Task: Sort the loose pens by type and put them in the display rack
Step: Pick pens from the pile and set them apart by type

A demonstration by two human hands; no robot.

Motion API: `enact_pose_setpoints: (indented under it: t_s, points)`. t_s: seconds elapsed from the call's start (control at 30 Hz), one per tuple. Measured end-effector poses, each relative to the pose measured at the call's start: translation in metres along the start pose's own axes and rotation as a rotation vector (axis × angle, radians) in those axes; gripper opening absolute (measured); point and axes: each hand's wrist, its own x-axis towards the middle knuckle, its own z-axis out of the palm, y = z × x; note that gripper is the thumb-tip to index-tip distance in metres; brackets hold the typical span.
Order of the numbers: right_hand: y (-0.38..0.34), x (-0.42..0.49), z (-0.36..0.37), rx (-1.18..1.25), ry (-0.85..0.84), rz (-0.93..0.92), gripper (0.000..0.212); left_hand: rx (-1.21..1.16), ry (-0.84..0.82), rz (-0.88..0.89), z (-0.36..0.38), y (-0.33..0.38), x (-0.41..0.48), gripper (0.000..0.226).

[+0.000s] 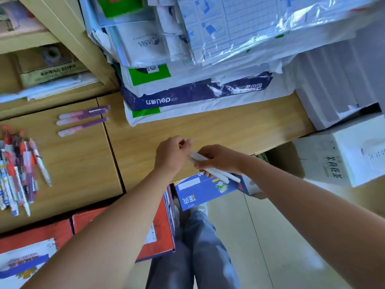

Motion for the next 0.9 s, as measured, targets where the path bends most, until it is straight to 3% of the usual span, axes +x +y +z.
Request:
enact_pose_setpoints:
  t_s: [0.17, 0.3, 0.4, 0.6, 0.73, 0.9]
  points:
    - [0.019, -0.009, -0.005, -0.040, 0.050, -0.028, 0.012, -0.079, -0.076, -0.026, 0.014, 0.005, 0.009, 0.036]
    - [0.048, -0.011, -0.022, -0.071, 0.236, -0.009, 0.015, -0.150, -0.104, -0.004, 0.039, 0.024, 0.022, 0.035]
    - [0.080, -0.015, -0.055, -0.057, 0.431, 0.018, 0.014, 0.007, -0.132, 0.078, 0.057, 0.047, 0.031, 0.042]
    - [0.144, -0.025, -0.142, -0.167, 0.741, 0.141, 0.022, 0.284, -0.217, 0.269, 0.111, 0.093, 0.054, 0.032]
    - [0.169, -0.020, -0.186, -0.257, 0.820, 0.153, 0.026, 0.419, -0.207, 0.346, 0.155, 0.127, 0.076, 0.049]
    - [0.180, -0.006, -0.197, -0.358, 0.882, 0.024, 0.040, 0.512, -0.268, 0.365, 0.189, 0.159, 0.096, 0.062]
